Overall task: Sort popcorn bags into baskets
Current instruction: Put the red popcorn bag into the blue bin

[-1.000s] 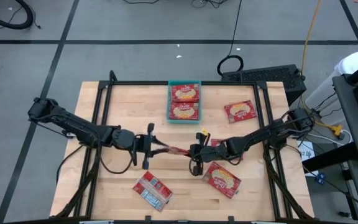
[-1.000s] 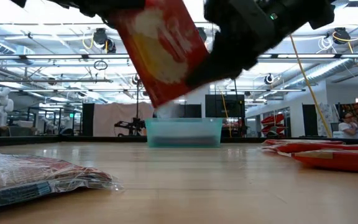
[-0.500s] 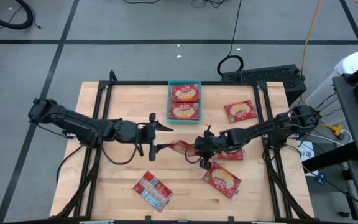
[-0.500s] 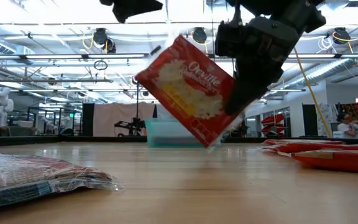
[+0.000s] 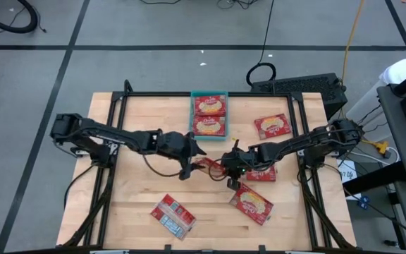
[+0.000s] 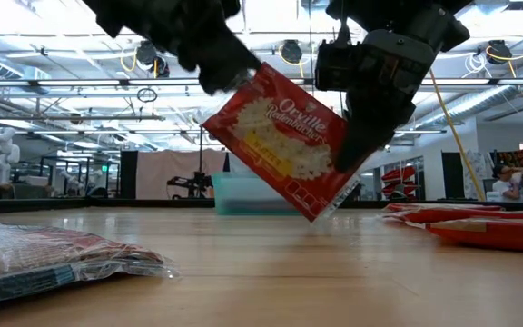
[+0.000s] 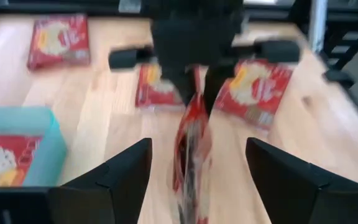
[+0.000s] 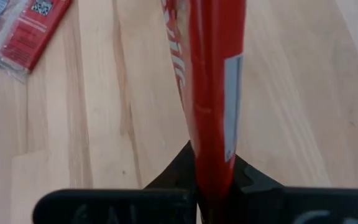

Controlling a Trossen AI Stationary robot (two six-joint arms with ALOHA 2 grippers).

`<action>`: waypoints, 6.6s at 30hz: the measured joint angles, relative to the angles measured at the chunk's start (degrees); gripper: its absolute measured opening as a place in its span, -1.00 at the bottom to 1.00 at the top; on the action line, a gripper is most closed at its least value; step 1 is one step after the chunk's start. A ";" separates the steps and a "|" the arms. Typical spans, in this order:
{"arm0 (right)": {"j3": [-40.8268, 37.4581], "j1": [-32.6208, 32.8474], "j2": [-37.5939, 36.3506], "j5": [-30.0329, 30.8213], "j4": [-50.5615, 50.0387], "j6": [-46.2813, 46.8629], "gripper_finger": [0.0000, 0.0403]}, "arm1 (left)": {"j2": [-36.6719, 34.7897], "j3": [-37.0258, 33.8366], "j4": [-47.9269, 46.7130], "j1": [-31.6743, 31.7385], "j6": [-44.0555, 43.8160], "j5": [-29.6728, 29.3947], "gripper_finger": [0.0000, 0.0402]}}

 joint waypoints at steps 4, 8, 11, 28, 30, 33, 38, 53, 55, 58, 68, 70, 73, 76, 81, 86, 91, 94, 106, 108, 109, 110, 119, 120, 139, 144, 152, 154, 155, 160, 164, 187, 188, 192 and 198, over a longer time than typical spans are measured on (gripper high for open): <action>0.00 -0.89 0.00 0.02 -0.03 -0.03 -0.95 | 3.24 0.01 1.27 0.07 1.11 0.00 0.29; 0.00 -1.51 0.00 0.02 -0.06 -0.08 -0.95 | 5.37 0.02 3.89 0.04 1.84 -0.03 -0.03; 0.00 -1.65 0.00 0.09 0.03 -0.26 -0.95 | 5.55 0.02 4.77 0.15 1.79 -0.20 -0.44; 0.08 -1.54 -15.45 28.69 -5.94 -10.80 -0.35 | -12.96 -0.33 -5.86 11.78 8.79 0.02 -0.90; 0.01 -1.22 -17.78 30.36 -8.18 -9.86 -0.33 | -14.40 -0.15 -4.20 13.85 9.29 0.17 -0.88; -1.20 -0.54 -19.90 30.40 -5.60 -8.91 -0.32 | -15.54 -0.35 -2.78 16.64 9.44 3.32 -0.85; -7.09 0.90 -20.59 31.85 4.87 -9.49 -0.35 | -14.61 -5.77 13.60 18.93 7.22 7.70 -0.90; -15.41 3.69 -20.85 36.40 15.09 -7.66 -0.36 | 2.50 -15.76 44.40 24.99 -1.91 5.67 -0.89; -15.47 3.75 -20.85 36.50 15.05 -7.64 -0.36 | 4.98 -15.76 45.06 25.50 -4.40 5.77 -0.90; -15.47 3.75 -20.85 36.49 15.05 -7.60 -0.36 | 7.23 -15.85 45.01 25.98 -7.53 5.62 -0.84; -15.47 3.75 -20.85 36.52 16.77 -7.64 -0.36 | 11.48 -15.80 46.98 25.16 -11.85 3.58 -0.72; -15.47 3.75 -20.85 36.52 17.69 -8.26 -0.36 | 11.80 -15.78 47.12 24.43 -11.65 3.29 -0.72; -15.47 3.75 -20.85 36.55 18.93 -9.43 -0.36 | 11.80 -15.78 47.14 23.97 -11.57 2.57 -0.68; -15.47 3.71 -20.85 36.54 18.89 -9.52 -0.36 | 11.80 -15.78 46.76 23.79 -10.72 0.97 -0.55; -15.47 3.71 -20.85 36.50 18.25 -9.03 -0.36 | 11.80 -15.78 46.47 24.16 -9.85 -1.34 -0.23; -15.47 3.92 -20.85 36.31 17.30 -6.66 -0.36 | 9.89 -15.78 45.59 24.65 -9.76 -1.75 0.06; -15.47 4.16 -20.85 36.15 15.41 -3.35 -0.36 | 5.97 -15.74 41.96 25.14 -7.52 -2.05 0.17; -15.47 4.39 -20.85 36.00 12.86 -0.01 -0.36 | 2.64 -15.74 35.94 25.25 -6.35 -2.07 0.15; -15.47 9.25 -20.04 20.37 -2.15 17.86 -0.35 | -13.44 -31.71 39.71 18.13 -6.95 2.20 -0.28; -15.47 10.60 -19.66 17.07 -1.84 18.07 -0.35 | -13.40 -33.93 42.48 16.33 -7.13 0.45 -0.31; -15.45 11.22 -19.40 15.10 -1.06 18.15 -0.35 | -13.42 -35.14 43.30 15.47 -7.11 -0.15 -0.32; -15.46 11.94 -19.17 13.82 -0.88 18.17 -0.35 | -13.43 -36.06 43.84 14.73 -6.89 -0.28 -0.32; -15.45 17.32 -13.51 14.97 -0.66 5.52 -0.35 | -13.03 -36.72 44.85 6.23 -1.32 -5.41 -0.28; -15.47 17.61 -12.51 16.40 -0.64 3.31 -0.35 | -13.03 -36.72 44.81 5.50 -0.70 -6.63 -0.28; -15.39 16.82 -1.71 27.38 4.53 -13.06 -0.36 | -13.03 -36.72 45.20 3.11 0.24 -12.83 -0.28; -15.54 15.46 -1.68 30.82 4.24 -13.79 -0.67 | -13.03 -36.72 45.20 2.94 -0.29 -12.83 -0.28; -15.54 12.21 -2.42 32.59 9.90 -10.55 -0.98 | -12.74 -36.72 47.26 -0.12 -0.47 -13.28 -0.28; -15.54 11.29 -3.17 34.21 12.77 -10.36 -0.99 | -12.74 -36.66 47.91 -0.72 -0.10 -14.52 -0.28; -15.54 10.78 -3.41 35.34 14.31 -10.53 -0.99 | -12.74 -36.54 47.74 -1.06 0.56 -15.37 -0.28; -15.54 7.64 -5.24 40.16 24.71 -8.85 -1.00 | -12.70 -36.50 47.87 -2.13 2.34 -17.48 -0.27; -15.50 5.50 -5.33 42.25 34.74 -7.78 -1.00 | -12.69 -36.48 48.41 -2.93 1.95 -17.91 -0.24; -15.50 -0.35 -5.09 48.43 52.79 -7.53 -1.00 | 19.35 -11.08 51.06 -4.01 0.87 -22.06 0.75; -15.50 -0.54 -5.09 48.45 52.83 -7.59 -1.00 | 20.87 -9.72 50.80 -4.01 0.71 -22.37 0.75; -15.50 -1.30 -5.09 48.33 53.02 -7.77 -1.00 | 26.61 -5.30 47.89 -3.99 1.91 -24.16 0.75; -15.50 -2.06 -5.09 48.24 53.66 -7.77 -1.00 | 34.04 0.77 46.66 -5.62 3.71 -25.37 0.75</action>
